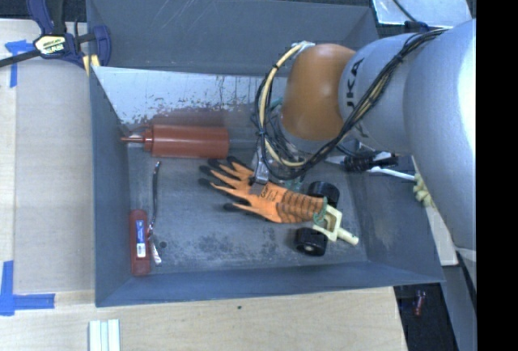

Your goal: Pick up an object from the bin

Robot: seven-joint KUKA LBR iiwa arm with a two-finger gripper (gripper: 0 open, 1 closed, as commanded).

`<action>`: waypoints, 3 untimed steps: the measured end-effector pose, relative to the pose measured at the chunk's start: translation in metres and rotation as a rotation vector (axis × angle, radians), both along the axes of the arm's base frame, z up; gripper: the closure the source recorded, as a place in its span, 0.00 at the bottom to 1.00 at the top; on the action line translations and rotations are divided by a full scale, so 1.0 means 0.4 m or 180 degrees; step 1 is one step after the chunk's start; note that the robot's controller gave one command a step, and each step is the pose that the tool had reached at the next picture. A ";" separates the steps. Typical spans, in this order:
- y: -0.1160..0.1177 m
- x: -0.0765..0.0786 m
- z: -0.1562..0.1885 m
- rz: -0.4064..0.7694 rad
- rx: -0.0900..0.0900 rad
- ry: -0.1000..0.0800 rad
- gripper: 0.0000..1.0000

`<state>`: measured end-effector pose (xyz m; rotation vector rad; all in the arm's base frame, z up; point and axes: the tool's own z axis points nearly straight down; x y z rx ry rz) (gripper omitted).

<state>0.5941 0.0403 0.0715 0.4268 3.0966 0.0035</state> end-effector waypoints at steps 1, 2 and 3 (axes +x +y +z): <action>0.002 0.000 0.000 -0.0081 0.0007 -0.0001 1.00; 0.016 0.044 0.000 0.0245 -0.0005 -0.0014 1.00; 0.017 -0.045 0.000 0.0343 -0.0007 -0.0024 1.00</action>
Offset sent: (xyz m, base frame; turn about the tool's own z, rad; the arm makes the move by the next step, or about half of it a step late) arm 0.0165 0.0075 -0.0010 -0.0755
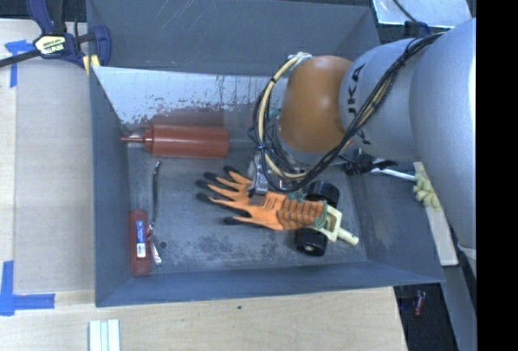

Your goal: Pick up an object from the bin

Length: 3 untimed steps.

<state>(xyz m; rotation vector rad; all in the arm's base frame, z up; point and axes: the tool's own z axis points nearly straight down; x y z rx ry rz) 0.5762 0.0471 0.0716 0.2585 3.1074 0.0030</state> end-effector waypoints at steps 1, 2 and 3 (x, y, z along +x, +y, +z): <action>-0.003 0.002 -0.001 -0.0132 0.0006 -0.0004 1.00; 0.030 -0.007 -0.001 -0.0540 0.0013 -0.0011 1.00; 0.032 -0.009 -0.001 -0.0732 0.0023 -0.0010 1.00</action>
Offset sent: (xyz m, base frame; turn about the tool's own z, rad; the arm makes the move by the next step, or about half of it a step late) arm -0.0043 0.0137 -0.0016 0.1692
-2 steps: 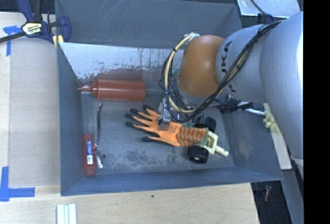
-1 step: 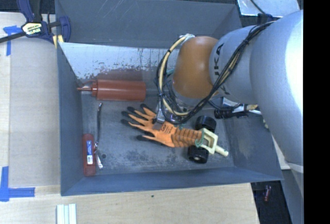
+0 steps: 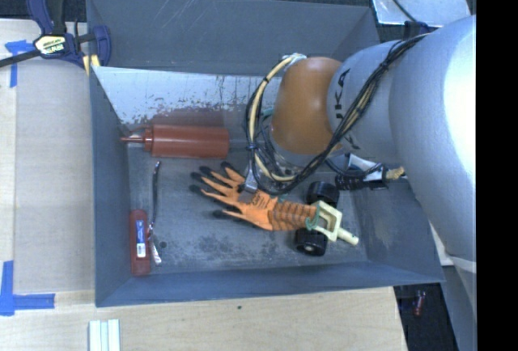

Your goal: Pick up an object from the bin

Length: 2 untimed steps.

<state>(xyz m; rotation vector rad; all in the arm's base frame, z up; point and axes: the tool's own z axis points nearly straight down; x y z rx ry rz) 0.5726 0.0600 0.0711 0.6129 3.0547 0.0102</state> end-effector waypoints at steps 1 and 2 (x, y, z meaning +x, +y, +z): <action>-0.013 0.019 0.000 0.0162 -0.0008 -0.0016 1.00; 0.000 -0.020 0.000 -0.0491 0.0013 -0.0022 1.00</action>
Offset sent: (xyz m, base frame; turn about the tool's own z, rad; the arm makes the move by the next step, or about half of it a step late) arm -0.0135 0.0026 -0.0011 0.1651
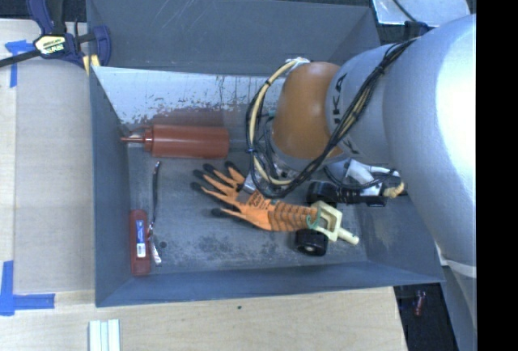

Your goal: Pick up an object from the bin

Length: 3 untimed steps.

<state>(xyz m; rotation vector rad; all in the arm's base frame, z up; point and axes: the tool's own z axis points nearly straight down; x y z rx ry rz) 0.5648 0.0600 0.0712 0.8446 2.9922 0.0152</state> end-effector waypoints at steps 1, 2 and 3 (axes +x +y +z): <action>0.017 0.073 -0.001 0.0676 -0.0028 -0.0007 1.00; 0.020 0.034 0.000 0.0063 -0.0002 -0.0006 1.00; 0.066 0.017 0.000 0.0067 -0.0010 -0.0016 1.00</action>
Offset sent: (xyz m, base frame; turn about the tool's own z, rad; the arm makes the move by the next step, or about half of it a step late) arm 0.0032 0.0093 -0.0012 0.0441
